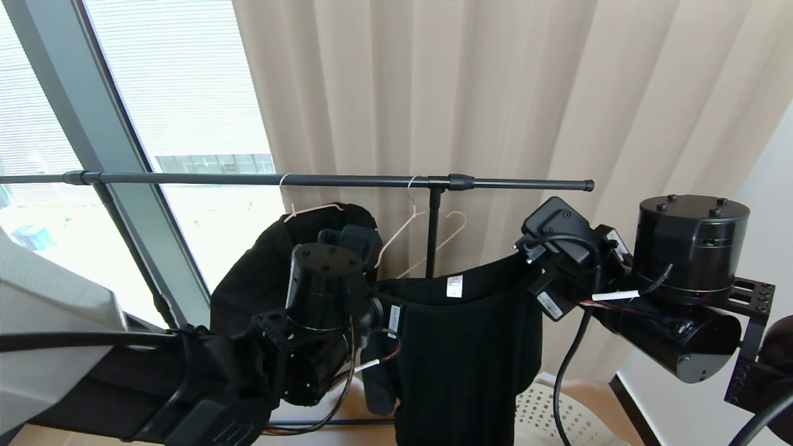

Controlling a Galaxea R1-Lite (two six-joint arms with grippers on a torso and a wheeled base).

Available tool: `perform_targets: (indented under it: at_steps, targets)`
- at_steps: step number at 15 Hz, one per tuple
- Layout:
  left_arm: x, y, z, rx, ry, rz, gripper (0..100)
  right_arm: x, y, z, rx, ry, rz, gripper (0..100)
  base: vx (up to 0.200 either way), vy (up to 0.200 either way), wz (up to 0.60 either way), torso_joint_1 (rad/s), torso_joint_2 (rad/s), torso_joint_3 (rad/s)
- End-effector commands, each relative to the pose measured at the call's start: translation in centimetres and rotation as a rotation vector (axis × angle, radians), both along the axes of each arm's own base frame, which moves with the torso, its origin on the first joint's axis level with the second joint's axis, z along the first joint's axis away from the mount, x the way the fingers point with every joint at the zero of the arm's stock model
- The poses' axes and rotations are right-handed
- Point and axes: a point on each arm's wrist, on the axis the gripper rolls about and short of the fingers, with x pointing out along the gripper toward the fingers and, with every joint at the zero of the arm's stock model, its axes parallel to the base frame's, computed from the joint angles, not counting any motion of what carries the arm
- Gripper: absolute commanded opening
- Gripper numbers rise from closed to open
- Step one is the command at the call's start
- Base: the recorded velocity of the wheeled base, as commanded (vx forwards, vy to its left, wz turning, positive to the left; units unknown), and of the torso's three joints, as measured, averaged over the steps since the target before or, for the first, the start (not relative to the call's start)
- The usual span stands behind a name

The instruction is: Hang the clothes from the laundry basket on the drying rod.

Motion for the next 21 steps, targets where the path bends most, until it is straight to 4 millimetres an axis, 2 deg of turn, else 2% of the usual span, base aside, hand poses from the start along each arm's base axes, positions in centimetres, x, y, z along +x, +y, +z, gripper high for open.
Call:
perform_targets:
  at_steps: [1,3,5,10,12,14,16,18,21]
  targets:
    - [-0.1,1.0,3.6,-0.023,-0.024,-0.015,0,0.1,0.1,-0.3,-0.02,0.008,0.001,0,0.0,0.0,0.0,0.0,0.0,0.0]
    - [-0.4,1.3,5.4,-0.01,0.032,-0.082,0,-0.1,-0.3,0.5,-0.098,-0.027,0.019,0,0.0,0.0,0.0,0.0,0.0,0.0]
    - [-0.3,1.1,6.7,0.018,0.069,-0.087,0,-0.3,-0.6,0.2,-0.189,-0.019,0.033,0,0.0,0.0,0.0,0.0,0.0,0.0]
    - [-0.2,1.0,6.7,0.027,0.083,-0.093,0,-1.2,-1.2,-0.4,-0.24,0.053,0.053,0,0.0,0.0,0.0,0.0,0.0,0.0]
    - [-0.6,1.2,5.7,0.021,0.134,-0.156,0,-2.6,-2.0,0.6,-0.239,0.066,0.062,0,0.0,0.0,0.0,0.0,0.0,0.0]
    - [-0.4,1.4,5.5,0.005,0.153,-0.161,0,-3.7,-2.1,-0.2,-0.254,0.105,0.088,0,0.0,0.0,0.0,0.0,0.0,0.0]
    - [-0.2,1.7,5.0,-0.031,0.202,-0.257,0,-6.0,-2.1,-1.5,-0.294,0.162,0.163,0,0.0,0.0,0.0,0.0,0.0,0.0]
    - [0.1,1.4,5.6,-0.077,0.186,-0.316,0,-8.6,-1.0,-1.9,-0.283,0.188,0.265,0,0.0,0.0,0.0,0.0,0.0,0.0]
    - [0.7,1.3,6.8,-0.115,0.147,-0.348,0,-10.7,-0.7,-0.8,-0.284,0.195,0.344,0,0.0,0.0,0.0,0.0,0.0,0.0]
